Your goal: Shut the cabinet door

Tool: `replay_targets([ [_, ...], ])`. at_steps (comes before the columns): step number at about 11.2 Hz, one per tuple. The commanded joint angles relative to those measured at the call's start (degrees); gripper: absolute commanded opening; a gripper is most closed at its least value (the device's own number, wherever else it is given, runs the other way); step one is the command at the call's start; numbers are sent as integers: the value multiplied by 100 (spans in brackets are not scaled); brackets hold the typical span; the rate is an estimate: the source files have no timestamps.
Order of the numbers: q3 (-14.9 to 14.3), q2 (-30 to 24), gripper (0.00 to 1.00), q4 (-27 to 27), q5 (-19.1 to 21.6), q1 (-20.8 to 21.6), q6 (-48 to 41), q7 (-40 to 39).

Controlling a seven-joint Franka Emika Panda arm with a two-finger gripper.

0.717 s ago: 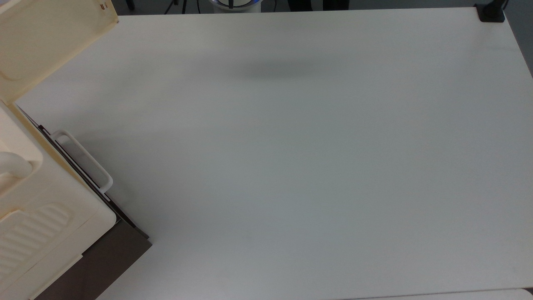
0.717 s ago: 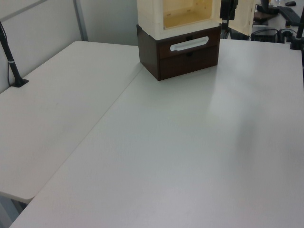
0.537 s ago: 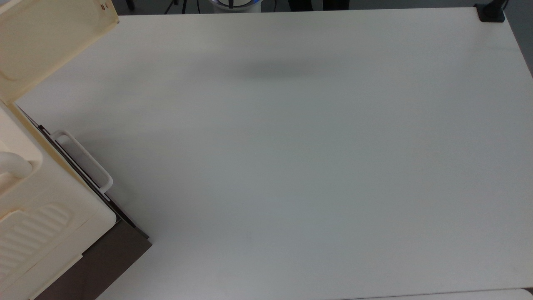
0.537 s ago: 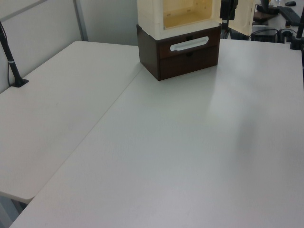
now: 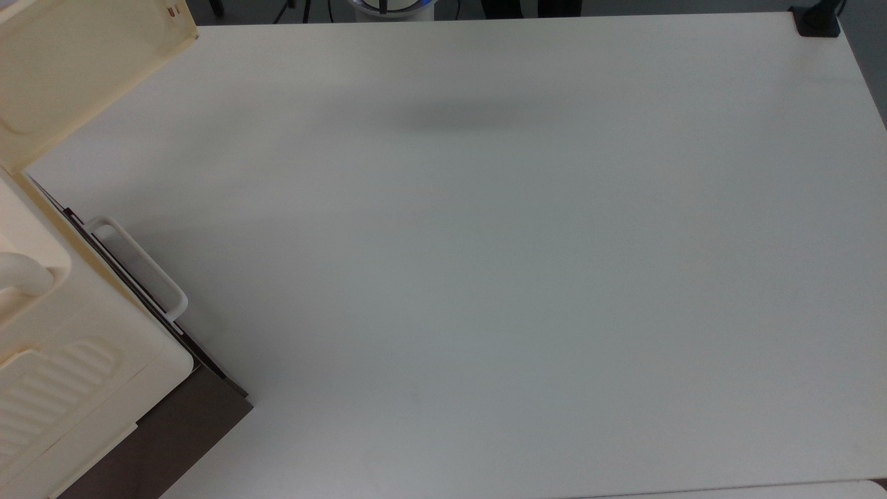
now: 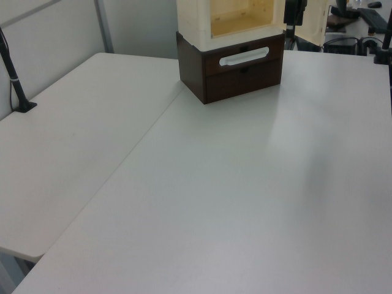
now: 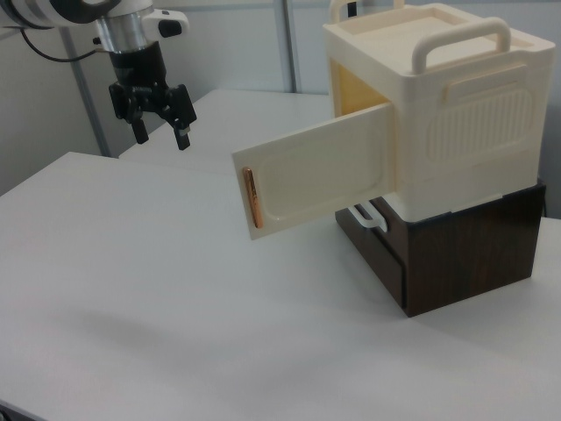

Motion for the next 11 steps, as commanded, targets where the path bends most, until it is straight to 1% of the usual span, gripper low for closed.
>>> replay_targets([
  [1, -35, -181, 40, -49, 62, -8, -47, -588],
  [2, -61, -199, 14, -14, 79, -8, -39, -589],
  [3, -79, -190, 0, 108, 79, -17, -38, -555],
  [5, -123, -207, 0, 310, 79, -35, -38, -572],
  [6, -193, -207, 0, 425, 62, -96, -30, -581],
  [7, -324, -207, 0, 504, 62, -192, -12, -589],
  [9, -850, -199, 0, 741, 70, -254, 23, -808],
  [11, -1543, -199, 0, 891, 149, -298, 32, -1264],
])
